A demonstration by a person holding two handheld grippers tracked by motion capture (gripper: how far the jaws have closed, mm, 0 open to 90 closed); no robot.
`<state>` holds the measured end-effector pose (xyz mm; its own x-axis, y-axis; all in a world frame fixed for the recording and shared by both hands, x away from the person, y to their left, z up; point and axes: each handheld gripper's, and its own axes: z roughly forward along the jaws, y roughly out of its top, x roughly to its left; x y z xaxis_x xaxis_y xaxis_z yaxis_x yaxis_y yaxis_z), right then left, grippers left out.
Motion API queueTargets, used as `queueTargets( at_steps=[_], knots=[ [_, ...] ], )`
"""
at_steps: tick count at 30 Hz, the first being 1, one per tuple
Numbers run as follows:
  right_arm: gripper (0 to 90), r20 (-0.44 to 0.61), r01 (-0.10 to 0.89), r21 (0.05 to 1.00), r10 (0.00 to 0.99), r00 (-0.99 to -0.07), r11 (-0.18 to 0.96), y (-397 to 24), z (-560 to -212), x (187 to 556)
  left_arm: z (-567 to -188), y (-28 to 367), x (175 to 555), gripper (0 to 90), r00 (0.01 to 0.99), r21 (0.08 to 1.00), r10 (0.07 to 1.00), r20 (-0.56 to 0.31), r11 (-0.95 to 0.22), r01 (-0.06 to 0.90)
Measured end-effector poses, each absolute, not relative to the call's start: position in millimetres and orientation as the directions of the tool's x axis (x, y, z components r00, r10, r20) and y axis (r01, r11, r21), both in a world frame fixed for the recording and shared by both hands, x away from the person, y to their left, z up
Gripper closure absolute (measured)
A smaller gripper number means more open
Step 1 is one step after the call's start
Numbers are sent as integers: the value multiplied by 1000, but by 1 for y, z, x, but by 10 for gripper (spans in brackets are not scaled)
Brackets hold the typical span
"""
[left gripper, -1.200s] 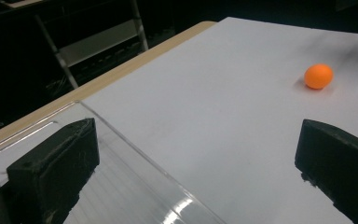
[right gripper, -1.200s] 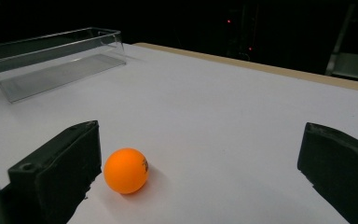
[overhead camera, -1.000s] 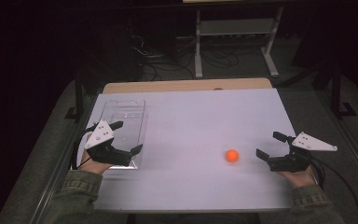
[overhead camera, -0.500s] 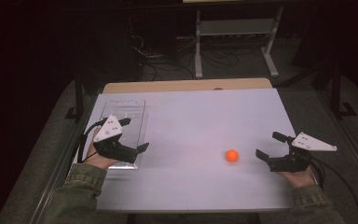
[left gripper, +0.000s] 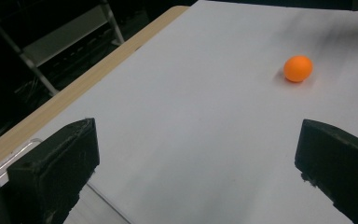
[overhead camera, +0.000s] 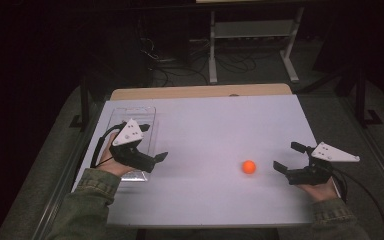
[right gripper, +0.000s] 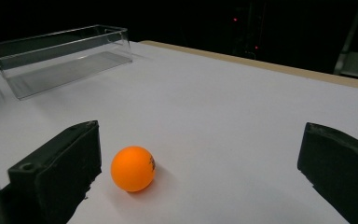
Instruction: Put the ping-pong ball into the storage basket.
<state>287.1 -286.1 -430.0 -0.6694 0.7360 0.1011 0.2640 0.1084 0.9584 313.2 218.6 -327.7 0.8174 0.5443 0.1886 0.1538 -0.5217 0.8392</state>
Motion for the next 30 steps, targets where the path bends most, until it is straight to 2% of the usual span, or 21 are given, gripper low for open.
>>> queueTargets(
  at_steps=[30],
  knots=[
    [0,102,265,958,732,-673,110,-286,-430,287,-314,178,327,0,868,797,449,210,-593,114]
  ],
)
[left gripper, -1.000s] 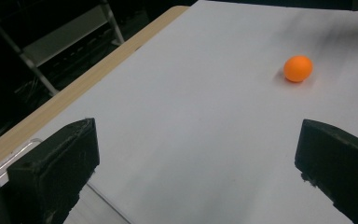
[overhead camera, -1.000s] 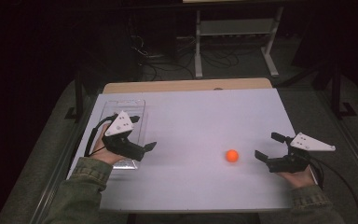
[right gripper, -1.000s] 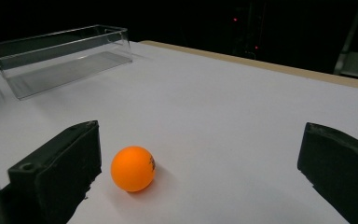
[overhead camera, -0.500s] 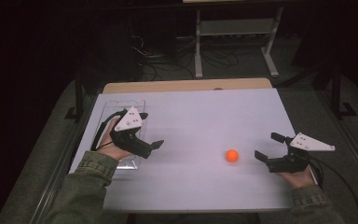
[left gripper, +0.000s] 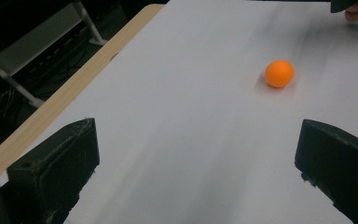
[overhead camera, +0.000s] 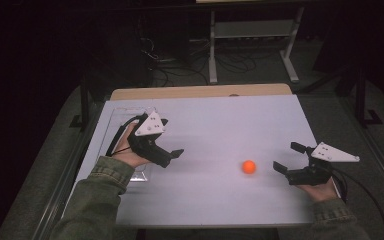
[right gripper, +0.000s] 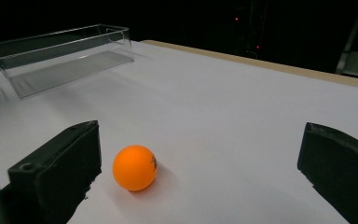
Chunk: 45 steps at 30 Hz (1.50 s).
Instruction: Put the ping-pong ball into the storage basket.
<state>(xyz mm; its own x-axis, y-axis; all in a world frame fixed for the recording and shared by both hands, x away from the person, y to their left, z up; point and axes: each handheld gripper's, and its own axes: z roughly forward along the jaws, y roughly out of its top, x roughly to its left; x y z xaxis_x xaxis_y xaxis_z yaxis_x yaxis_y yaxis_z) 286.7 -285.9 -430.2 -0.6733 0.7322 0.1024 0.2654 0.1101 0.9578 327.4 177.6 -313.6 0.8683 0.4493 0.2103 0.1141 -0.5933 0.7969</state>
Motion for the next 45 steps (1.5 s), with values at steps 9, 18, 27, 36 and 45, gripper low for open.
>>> queueTargets(
  at_steps=[9,18,27,36,45],
  knots=[
    [0,100,262,959,731,-675,110,-286,-430,287,-311,166,332,0,880,787,425,213,-608,104],
    [0,100,259,960,730,-676,109,-286,-430,287,-304,150,340,0,894,771,389,220,-631,85],
    [0,99,256,960,728,-678,109,-286,-430,286,-301,131,345,0,908,757,351,229,-650,60],
    [0,101,258,960,727,-679,108,-285,-430,286,-308,118,355,0,919,739,329,216,-670,66],
    [0,103,261,959,726,-680,108,-285,-430,286,-307,104,359,0,929,726,300,218,-686,52]
  ],
)
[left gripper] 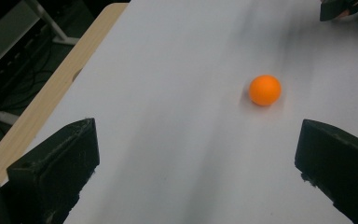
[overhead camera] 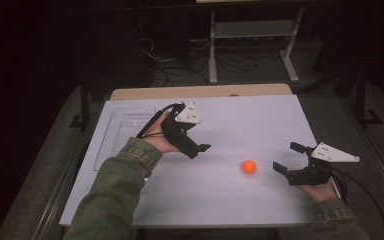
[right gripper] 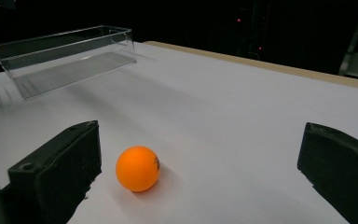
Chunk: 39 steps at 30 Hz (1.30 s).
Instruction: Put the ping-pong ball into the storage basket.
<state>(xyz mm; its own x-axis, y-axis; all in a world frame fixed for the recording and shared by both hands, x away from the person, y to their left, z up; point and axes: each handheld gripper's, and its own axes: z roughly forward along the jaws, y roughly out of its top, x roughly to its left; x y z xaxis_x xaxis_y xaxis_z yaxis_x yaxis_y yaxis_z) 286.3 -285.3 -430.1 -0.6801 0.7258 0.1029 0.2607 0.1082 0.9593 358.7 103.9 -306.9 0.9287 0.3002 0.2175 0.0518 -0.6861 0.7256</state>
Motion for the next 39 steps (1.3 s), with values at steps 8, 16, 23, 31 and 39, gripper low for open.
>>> queueTargets(
  at_steps=[8,16,23,31,39],
  knots=[
    [0,103,259,960,726,-680,106,-286,-430,286,-304,92,361,0,938,710,268,220,-704,35],
    [0,103,259,960,726,-680,106,-286,-430,286,-307,81,367,0,943,701,252,215,-712,30],
    [0,106,260,960,727,-679,103,-287,-430,285,-314,74,371,0,950,691,238,200,-722,35],
    [0,108,261,960,725,-680,103,-287,-430,285,-317,68,374,0,955,680,225,194,-733,35],
    [0,104,262,959,722,-684,110,-286,-431,285,-321,57,374,0,963,666,194,187,-746,21]
  ],
)
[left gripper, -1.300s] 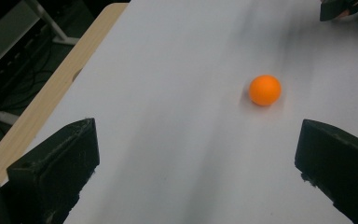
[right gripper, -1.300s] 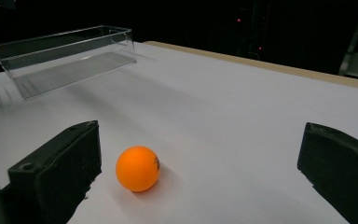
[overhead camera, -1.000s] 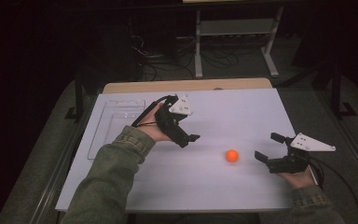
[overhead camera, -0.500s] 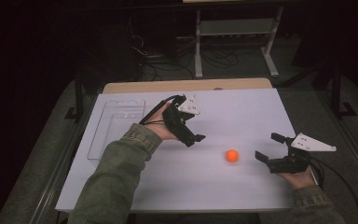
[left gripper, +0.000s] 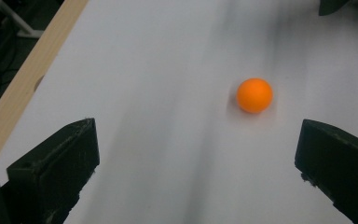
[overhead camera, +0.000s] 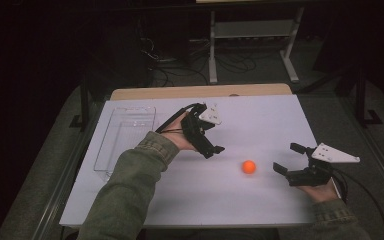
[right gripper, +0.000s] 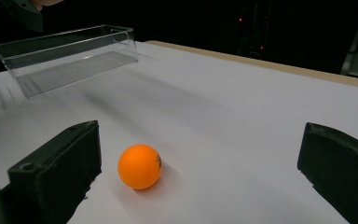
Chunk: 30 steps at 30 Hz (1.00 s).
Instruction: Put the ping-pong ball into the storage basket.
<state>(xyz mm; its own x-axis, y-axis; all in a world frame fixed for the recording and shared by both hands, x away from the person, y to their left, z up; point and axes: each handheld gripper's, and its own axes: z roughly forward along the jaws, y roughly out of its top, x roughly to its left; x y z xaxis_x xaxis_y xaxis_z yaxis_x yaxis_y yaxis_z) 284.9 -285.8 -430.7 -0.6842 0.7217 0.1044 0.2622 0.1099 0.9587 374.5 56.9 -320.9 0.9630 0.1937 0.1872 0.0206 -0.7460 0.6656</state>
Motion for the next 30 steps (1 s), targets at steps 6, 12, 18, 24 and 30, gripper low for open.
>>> queueTargets(
  at_steps=[6,12,18,24,30],
  knots=[
    [0,105,264,958,721,-685,110,-286,-431,285,-325,47,375,0,968,653,173,184,-757,11],
    [0,103,262,959,721,-686,111,-286,-431,285,-330,43,378,0,969,641,168,181,-768,13],
    [0,109,267,958,722,-683,108,-287,-432,285,-332,38,380,0,971,645,165,172,-764,16],
    [0,109,268,957,721,-685,109,-287,-432,285,-336,32,380,0,973,629,148,175,-777,5],
    [0,110,270,956,721,-684,110,-287,-433,285,-340,29,382,0,976,621,136,170,-784,1]
  ],
)
